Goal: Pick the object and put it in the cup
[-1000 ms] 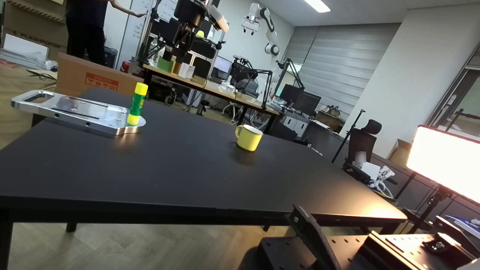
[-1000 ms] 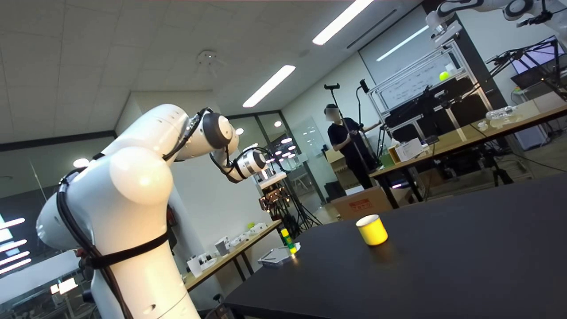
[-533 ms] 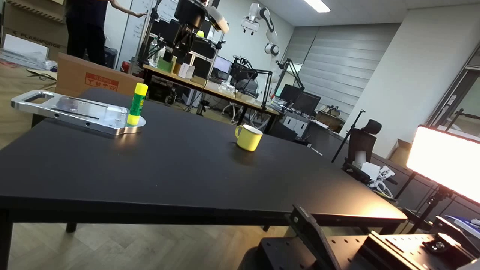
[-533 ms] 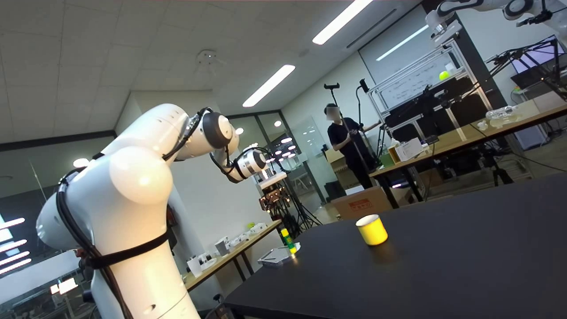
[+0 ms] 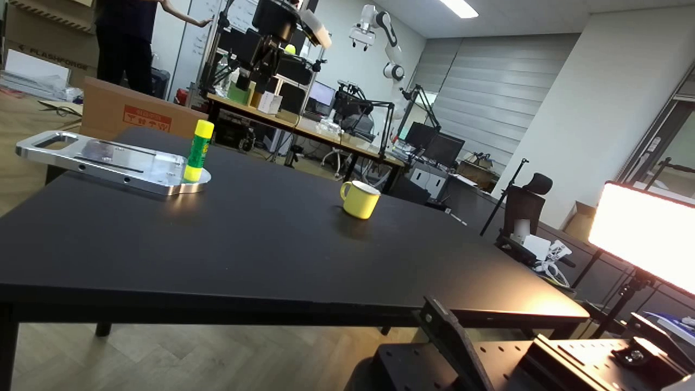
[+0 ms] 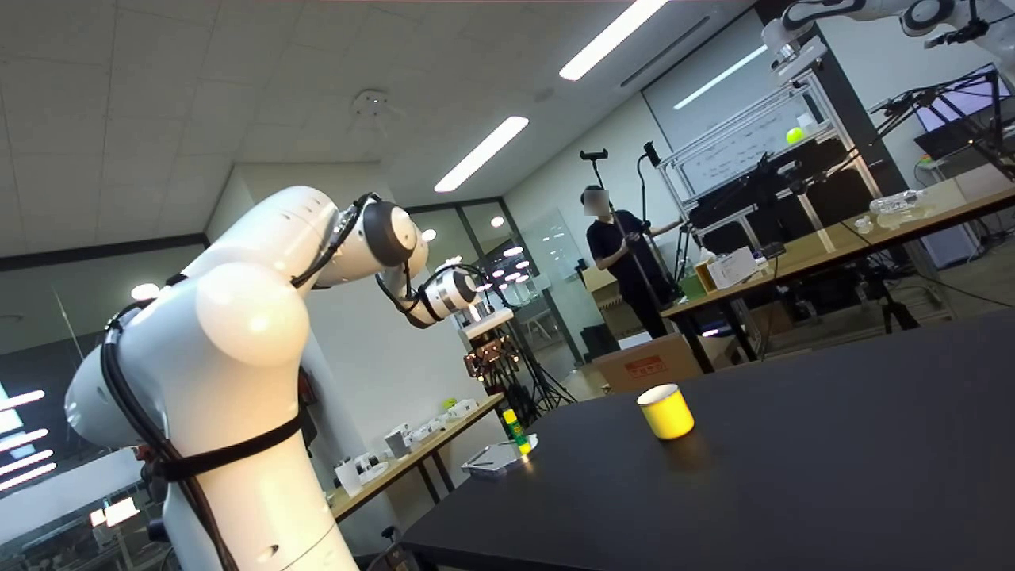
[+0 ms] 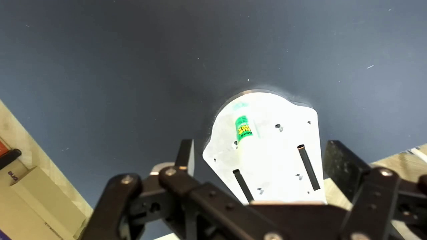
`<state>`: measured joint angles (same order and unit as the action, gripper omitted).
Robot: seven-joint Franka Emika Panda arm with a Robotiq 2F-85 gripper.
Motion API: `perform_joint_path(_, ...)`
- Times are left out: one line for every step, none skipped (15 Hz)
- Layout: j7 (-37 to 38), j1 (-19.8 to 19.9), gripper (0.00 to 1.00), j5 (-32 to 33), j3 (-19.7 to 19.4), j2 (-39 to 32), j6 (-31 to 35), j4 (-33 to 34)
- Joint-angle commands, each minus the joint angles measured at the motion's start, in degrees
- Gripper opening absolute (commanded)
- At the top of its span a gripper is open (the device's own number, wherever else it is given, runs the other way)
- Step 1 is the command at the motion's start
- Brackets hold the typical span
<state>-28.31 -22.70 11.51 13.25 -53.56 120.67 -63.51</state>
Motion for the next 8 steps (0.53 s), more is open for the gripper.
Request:
perform_joint_path(-0.83,-0.86,1.00,1.08,-0.53,-3.26,-1.40,4.92)
perform_joint_path(-1.52,-1.17,1.00,1.68,-0.84,-4.48,-2.05,6.67)
perform_joint_path(-2.19,-1.50,1.00,2.17,-1.09,-6.00,-2.82,8.75)
perform_joint_path(-3.20,-2.11,1.00,2.61,-1.32,-8.22,-3.93,12.18)
perform_joint_path(-4.67,-2.31,1.00,2.62,-1.08,-9.88,-4.76,14.65)
perform_joint_path(-6.00,-2.79,1.00,2.91,-0.99,-11.66,-5.61,17.37)
perform_joint_path(-7.24,-3.22,1.00,2.97,-0.88,-13.21,-6.56,19.73)
perform_joint_path(-8.51,-3.85,1.00,2.90,-0.74,-14.83,-7.70,22.18)
